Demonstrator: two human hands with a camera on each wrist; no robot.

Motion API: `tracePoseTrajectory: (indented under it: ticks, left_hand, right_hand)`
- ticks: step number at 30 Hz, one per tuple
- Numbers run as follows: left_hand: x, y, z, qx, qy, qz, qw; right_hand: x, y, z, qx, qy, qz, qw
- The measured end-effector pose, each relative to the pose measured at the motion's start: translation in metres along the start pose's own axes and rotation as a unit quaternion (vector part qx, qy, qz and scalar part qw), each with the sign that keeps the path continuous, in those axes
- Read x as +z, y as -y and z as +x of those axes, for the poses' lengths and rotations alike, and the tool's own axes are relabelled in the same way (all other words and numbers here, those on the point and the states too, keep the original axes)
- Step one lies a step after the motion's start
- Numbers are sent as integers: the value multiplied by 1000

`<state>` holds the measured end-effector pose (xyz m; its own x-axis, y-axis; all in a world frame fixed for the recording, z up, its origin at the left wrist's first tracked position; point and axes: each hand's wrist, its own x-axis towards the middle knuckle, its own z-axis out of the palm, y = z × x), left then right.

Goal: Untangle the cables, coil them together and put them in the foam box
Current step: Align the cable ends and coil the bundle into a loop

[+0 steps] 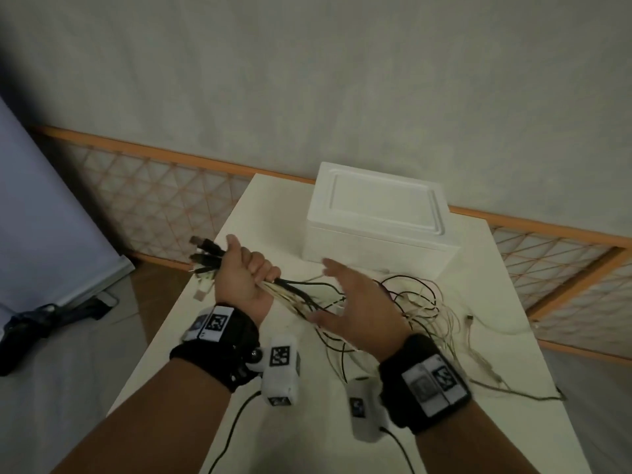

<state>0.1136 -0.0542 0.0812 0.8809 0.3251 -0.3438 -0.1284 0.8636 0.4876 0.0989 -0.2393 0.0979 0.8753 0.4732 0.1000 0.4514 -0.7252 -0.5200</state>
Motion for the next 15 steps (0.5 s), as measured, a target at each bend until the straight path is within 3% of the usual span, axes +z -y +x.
tracePoseTrajectory:
  ticks: [2, 5, 9, 12, 15]
  left_hand:
    - [17, 8, -11, -23, 44, -2, 999]
    - [30, -3, -14, -25, 67, 9, 997]
    - [21, -29, 1, -49, -3, 38, 998]
    - [6, -33, 11, -90, -70, 106, 988]
    - [-18, -24, 5, -170, -51, 281, 943]
  right_hand:
    - [17, 18, 13, -19, 58, -18, 998]
    - [31, 8, 18, 2, 56, 5, 998]
    - [30, -17, 9, 49, 95, 29, 994]
    - [23, -19, 17, 60, 75, -4, 995]
    - [7, -19, 29, 57, 32, -57, 996]
